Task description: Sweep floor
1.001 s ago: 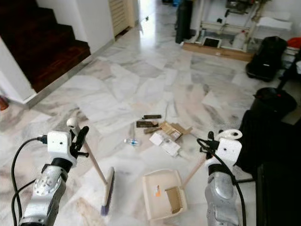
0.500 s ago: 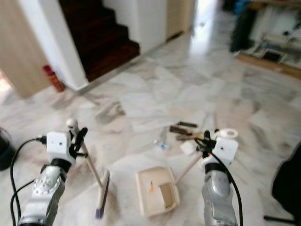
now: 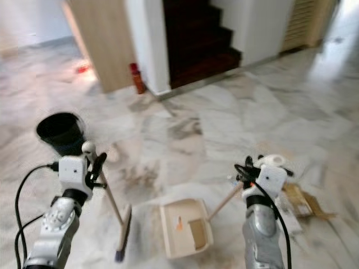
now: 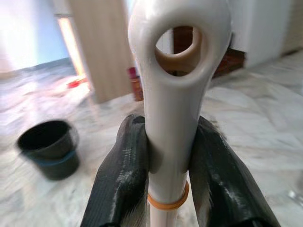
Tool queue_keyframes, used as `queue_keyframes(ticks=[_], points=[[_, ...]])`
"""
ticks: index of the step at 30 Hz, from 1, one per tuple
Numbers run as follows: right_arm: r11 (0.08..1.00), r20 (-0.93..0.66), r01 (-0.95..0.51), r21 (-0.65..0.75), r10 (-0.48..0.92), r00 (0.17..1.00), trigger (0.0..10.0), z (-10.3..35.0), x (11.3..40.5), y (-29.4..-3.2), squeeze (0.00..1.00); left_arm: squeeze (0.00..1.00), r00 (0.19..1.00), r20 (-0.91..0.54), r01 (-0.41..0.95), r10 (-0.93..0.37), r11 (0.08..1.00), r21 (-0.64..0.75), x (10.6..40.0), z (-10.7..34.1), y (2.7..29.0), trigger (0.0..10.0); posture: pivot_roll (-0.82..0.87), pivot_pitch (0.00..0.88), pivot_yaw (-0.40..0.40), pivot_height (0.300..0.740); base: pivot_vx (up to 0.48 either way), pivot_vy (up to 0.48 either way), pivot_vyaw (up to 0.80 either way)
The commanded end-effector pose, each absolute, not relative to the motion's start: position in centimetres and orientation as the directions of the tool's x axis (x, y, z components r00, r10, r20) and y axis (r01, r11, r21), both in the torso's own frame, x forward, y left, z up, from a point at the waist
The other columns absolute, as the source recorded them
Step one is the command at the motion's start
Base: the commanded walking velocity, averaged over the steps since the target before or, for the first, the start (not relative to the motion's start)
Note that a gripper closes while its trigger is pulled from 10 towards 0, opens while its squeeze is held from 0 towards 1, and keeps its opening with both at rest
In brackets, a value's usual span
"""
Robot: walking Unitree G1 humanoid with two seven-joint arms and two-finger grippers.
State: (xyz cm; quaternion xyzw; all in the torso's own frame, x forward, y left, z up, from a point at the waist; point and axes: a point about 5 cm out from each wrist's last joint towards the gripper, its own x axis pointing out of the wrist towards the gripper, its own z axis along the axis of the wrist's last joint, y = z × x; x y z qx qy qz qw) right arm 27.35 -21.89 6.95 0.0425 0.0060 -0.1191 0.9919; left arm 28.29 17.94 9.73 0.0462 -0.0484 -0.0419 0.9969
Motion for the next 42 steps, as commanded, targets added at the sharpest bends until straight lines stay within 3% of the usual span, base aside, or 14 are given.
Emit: queue_keyframes(ticks=[1,20,28,42], points=[[0.973,0.038,0.205,0.102,-0.210,0.977,10.0,8.36,28.08,-21.11,0.00,0.00,0.991,0.112,0.059,-0.072,0.991,0.119,28.24,10.24,18.49,10.0,-0.01,0.000,0.013,0.740,0.000,0.000,0.80],[0.978,0.031,0.181,0.102,-0.185,0.982,10.0,8.36,28.28,-20.73,0.00,0.00,0.992,0.102,0.064,-0.077,0.990,0.124,28.23,10.09,18.44,10.0,-0.01,0.000,0.012,0.740,0.000,0.000,0.11],[0.980,0.031,0.169,0.106,-0.173,0.984,10.0,8.16,28.17,-20.54,0.00,0.00,0.992,0.097,0.069,-0.083,0.988,0.138,28.19,9.99,18.59,10.0,-0.01,0.000,0.011,0.740,0.000,0.000,0.75],[0.981,0.029,0.155,0.116,-0.159,0.987,10.0,8.38,28.27,-20.71,0.00,0.00,0.990,0.113,0.073,-0.087,0.989,0.127,28.02,10.07,17.87,10.0,0.00,0.000,-0.011,0.740,0.000,0.000,0.00]])
